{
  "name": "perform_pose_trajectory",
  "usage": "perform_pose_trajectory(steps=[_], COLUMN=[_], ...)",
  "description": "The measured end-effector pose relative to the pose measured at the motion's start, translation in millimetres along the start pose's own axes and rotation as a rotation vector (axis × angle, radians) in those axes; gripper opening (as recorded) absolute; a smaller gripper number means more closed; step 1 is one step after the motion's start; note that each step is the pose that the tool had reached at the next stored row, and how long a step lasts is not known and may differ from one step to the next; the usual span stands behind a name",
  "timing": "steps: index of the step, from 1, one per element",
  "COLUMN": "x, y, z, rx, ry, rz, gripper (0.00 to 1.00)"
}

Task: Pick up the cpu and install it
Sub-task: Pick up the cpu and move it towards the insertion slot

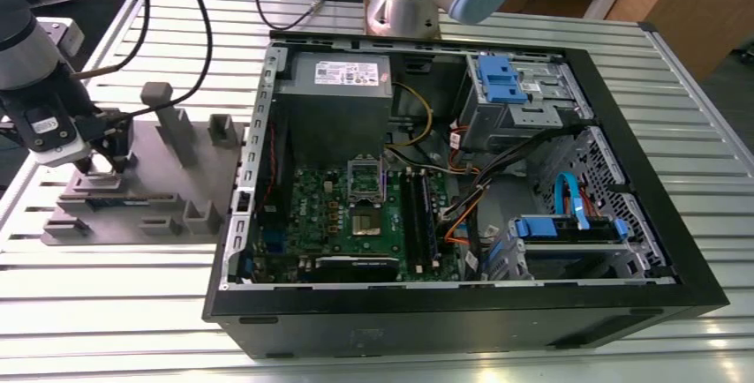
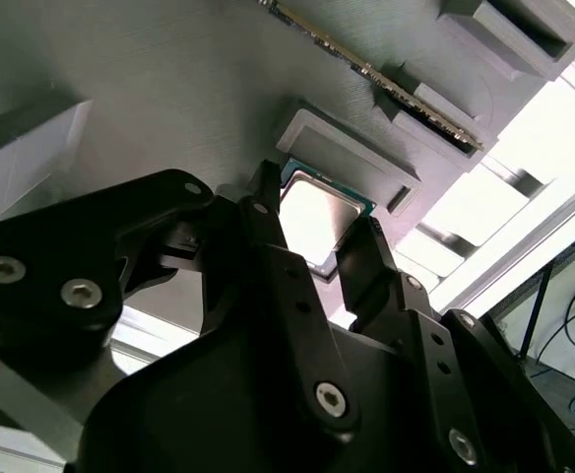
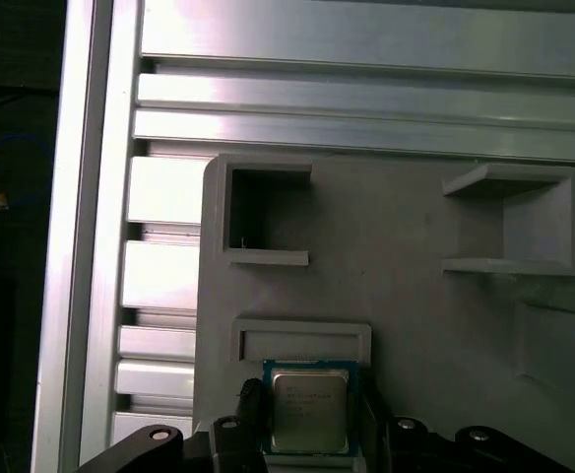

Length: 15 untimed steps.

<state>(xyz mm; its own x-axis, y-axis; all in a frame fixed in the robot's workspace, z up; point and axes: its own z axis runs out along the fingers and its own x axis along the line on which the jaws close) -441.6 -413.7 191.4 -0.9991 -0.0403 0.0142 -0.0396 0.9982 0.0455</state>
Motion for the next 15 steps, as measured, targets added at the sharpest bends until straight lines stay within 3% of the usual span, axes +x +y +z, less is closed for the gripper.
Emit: perform_pose_trajectory(steps=[15], x=[0.0], y=[0.1], z=[-3.3], rx=[0.0001], ry=[0.0001], rz=[0.0], gripper=[0.47])
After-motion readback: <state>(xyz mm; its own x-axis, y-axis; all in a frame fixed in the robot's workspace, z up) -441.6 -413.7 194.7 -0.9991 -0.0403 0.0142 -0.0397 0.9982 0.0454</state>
